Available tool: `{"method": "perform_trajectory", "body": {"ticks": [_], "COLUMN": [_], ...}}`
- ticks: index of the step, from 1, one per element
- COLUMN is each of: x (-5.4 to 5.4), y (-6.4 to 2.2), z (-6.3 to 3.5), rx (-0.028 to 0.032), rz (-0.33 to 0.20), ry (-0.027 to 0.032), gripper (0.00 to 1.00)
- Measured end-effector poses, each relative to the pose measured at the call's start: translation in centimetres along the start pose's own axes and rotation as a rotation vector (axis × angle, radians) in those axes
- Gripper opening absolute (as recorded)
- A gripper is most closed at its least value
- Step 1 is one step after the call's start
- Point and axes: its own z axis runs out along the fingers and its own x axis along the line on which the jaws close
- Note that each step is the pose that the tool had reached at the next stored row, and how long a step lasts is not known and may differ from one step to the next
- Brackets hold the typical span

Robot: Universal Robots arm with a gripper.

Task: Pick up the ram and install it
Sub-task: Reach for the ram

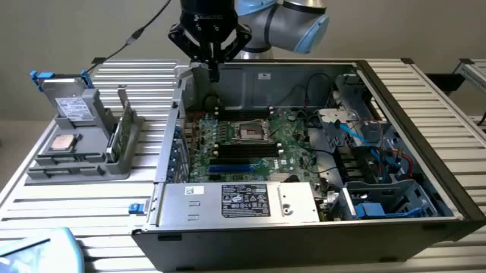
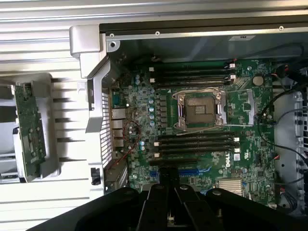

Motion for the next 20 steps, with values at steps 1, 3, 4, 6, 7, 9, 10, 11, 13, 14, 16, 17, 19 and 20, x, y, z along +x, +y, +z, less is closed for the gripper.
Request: {"method": "perform_trajectory", "body": {"ticks": [1, 3, 4, 6, 7, 9, 10, 11, 13, 14, 16, 17, 19, 20], "x": [0.0, 0.0, 0.0, 0.0, 0.0, 0.0, 0.0, 0.0, 0.1, 0.4, 1.3, 1.7, 2.7, 3.1], "y": [0.0, 0.0, 0.0, 0.0, 0.0, 0.0, 0.0, 0.0, 0.0, -0.02, -0.09, -0.12, -0.19, -0.22], "z": [0.0, 0.0, 0.0, 0.0, 0.0, 0.0, 0.0, 0.0, -0.03, -0.04, -0.03, -0.03, -0.03, -0.04], "rx": [0.0, 0.0, 0.0, 0.0, 0.0, 0.0, 0.0001, 0.0, 0.0004, 0.0006, 0.0002, 0.0003, 0.0001, 0.0002], "rz": [0.0, 0.0, 0.0, 0.0, 0.0, 0.0, 0.0, 0.0, 0.0, 0.0, 0.0, 0.0, 0.0, 0.0], "ry": [0.0, 0.0, 0.0, 0.0, 0.0, 0.0, 0.0, 0.0, 0.0002, 0.0007, 0.0018, 0.0023, 0.0029, 0.0033], "gripper": [0.1, 0.1, 0.1, 0.1, 0.1, 0.1, 0.1, 0.1, 0.1, 0.1, 0.1, 0.1, 0.1, 0.1]}}
